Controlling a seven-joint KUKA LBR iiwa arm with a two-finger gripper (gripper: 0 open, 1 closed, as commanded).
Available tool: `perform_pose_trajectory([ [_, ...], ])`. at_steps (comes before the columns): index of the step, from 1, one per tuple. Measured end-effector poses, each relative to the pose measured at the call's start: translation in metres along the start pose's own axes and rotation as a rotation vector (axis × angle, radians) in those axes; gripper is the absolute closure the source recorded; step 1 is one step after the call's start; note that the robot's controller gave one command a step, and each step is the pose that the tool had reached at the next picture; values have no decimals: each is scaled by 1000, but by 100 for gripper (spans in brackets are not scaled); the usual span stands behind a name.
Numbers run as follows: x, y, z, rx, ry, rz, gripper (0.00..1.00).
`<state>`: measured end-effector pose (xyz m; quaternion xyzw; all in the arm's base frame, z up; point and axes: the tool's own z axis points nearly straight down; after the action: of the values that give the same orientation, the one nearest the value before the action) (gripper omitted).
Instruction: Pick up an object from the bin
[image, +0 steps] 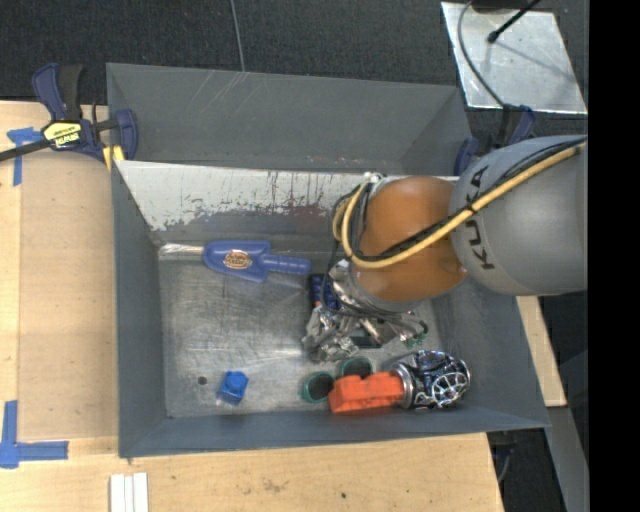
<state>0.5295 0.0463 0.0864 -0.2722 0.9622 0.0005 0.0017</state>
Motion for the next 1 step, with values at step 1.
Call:
perform_pose_trajectory([
  [1,7,-5,-32,-3,5,99,100],
])
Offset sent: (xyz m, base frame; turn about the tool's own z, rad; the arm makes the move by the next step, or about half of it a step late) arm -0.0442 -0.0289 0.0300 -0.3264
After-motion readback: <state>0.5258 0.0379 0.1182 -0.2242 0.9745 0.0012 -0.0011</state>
